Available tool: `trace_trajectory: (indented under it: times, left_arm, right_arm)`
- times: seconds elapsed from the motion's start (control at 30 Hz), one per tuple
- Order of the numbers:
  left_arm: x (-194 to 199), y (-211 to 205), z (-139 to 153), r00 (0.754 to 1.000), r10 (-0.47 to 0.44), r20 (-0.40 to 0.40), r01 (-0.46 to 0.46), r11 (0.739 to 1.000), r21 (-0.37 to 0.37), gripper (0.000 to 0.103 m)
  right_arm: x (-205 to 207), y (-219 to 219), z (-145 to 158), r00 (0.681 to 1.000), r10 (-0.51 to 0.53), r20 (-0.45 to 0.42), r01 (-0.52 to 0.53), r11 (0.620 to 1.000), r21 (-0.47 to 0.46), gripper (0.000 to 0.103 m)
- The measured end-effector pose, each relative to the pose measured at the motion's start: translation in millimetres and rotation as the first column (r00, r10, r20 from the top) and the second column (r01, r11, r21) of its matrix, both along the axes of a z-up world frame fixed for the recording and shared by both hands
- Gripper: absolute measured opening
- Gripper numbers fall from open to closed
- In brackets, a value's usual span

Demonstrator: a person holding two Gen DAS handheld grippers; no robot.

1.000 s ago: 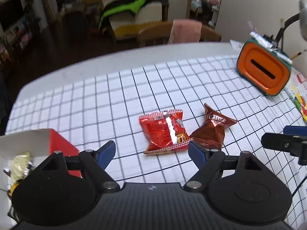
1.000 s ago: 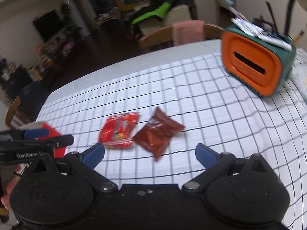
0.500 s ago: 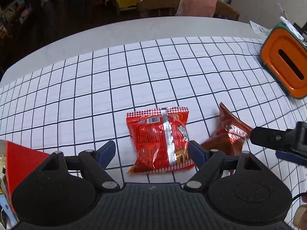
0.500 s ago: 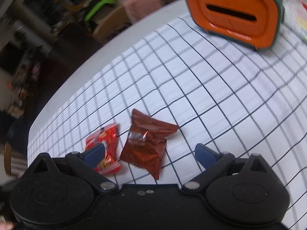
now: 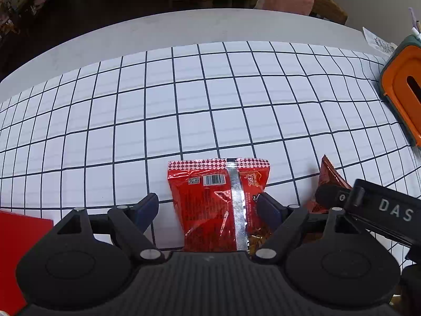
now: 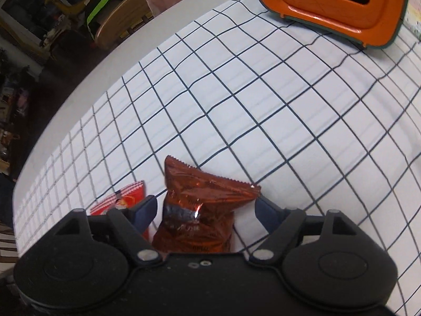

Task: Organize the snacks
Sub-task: 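Grasp the red snack bag with the left tool while the right tool grasps the Oreo bag, then carry the red bag and Oreo bag with both tools over the box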

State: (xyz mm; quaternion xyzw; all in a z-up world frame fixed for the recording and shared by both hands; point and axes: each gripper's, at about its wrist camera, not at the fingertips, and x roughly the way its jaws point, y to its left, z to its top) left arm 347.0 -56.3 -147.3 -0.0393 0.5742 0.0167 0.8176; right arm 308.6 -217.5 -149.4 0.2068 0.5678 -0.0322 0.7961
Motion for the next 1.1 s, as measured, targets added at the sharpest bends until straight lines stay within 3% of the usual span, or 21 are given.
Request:
trace_trajectory:
  times: [0.23, 0.47, 0.67, 0.9, 1.1]
  left_arm:
    - [19.4, -14.3, -14.3, 1.000, -0.006, -0.018, 0.005, 0.999, -0.039, 0.083]
    - [26.8, -34.4, -45.7, 0.998, -0.013, -0.064, 0.011, 0.999, -0.033, 0.083]
    - [25.1, -43.3, -53.4, 0.998, -0.047, -0.036, 0.047, 0.999, -0.007, 0.078]
    - [-7.0, -37.8, -53.8, 0.994, -0.104, -0.017, 0.104, 0.994, -0.015, 0.071]
    - [-42.3, -12.7, -42.8, 0.996, -0.085, -0.016, 0.084, 0.995, -0.054, 0.068]
  right_arm:
    - [6.6, -0.6, -1.2, 1.000, 0.006, 0.004, -0.006, 1.000, 0.002, 0.073]
    - [3.5, 7.3, -7.5, 0.998, 0.061, -0.001, -0.061, 0.997, -0.037, 0.067]
    - [-5.1, 18.4, -5.7, 0.991, 0.132, 0.020, -0.130, 0.988, -0.080, 0.058]
    - [-18.5, 23.7, 1.3, 0.972, 0.230, 0.055, -0.222, 0.967, -0.121, 0.049]
    - [-32.6, 19.9, 10.2, 0.956, 0.282, 0.087, -0.271, 0.956, -0.114, 0.043]
